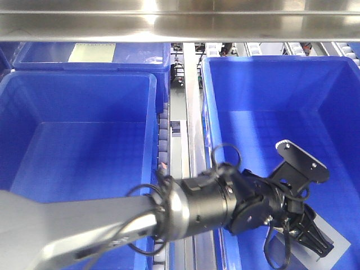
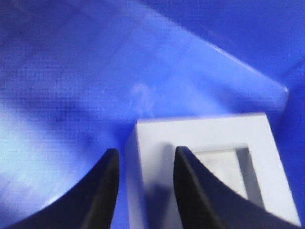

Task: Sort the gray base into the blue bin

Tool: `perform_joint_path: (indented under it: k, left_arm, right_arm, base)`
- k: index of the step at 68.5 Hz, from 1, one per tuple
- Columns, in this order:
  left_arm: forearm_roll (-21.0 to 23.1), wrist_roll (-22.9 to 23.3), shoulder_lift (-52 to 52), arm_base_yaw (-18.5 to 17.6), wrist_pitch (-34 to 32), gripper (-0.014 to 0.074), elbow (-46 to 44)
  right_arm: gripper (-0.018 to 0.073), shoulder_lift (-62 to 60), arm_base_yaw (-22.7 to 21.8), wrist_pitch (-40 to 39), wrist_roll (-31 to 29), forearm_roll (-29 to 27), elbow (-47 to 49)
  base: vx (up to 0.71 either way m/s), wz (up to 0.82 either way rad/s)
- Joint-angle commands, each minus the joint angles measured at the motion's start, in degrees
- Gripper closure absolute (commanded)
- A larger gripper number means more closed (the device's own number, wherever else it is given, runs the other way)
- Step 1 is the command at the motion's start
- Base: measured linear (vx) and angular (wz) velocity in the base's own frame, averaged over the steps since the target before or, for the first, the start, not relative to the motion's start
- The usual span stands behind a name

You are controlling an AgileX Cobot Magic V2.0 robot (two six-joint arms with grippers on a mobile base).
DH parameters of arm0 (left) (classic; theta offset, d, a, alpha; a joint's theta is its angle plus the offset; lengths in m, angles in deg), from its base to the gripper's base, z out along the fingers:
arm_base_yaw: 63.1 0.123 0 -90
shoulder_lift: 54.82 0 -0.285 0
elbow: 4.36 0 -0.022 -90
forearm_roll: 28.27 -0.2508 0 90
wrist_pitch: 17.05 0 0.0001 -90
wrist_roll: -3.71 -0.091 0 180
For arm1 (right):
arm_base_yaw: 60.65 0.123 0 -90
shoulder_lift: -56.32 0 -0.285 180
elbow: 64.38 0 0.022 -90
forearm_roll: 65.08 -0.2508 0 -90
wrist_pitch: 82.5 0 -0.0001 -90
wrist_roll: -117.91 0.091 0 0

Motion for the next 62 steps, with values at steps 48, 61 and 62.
perform_joint_path:
  k: [48,61,62]
  left_arm:
    - [-1.12,-2.76,-48.72,-0.2,-16.51,0.0604,41.12]
    - [-1.12,-2.76,-61.44,-0.2,-16.86,0.0604,52.64]
    - [-1.12,-2.76,-62.43,-0.2,-17.01,0.0604,53.46]
  right_arm:
    - [0.0564,-0.5,-0.28,-2.58,-0.7,0.43,-0.34]
    - [0.0564,-0.5,-0.28,-2.58,-0.7,0.43,-0.34]
    - [0.0564,-0.5,-0.28,-2.58,-0.7,0.43,-0.34]
  base:
    - [0.0,0.0]
    - [0.0,0.0]
    - [0.0,0.0]
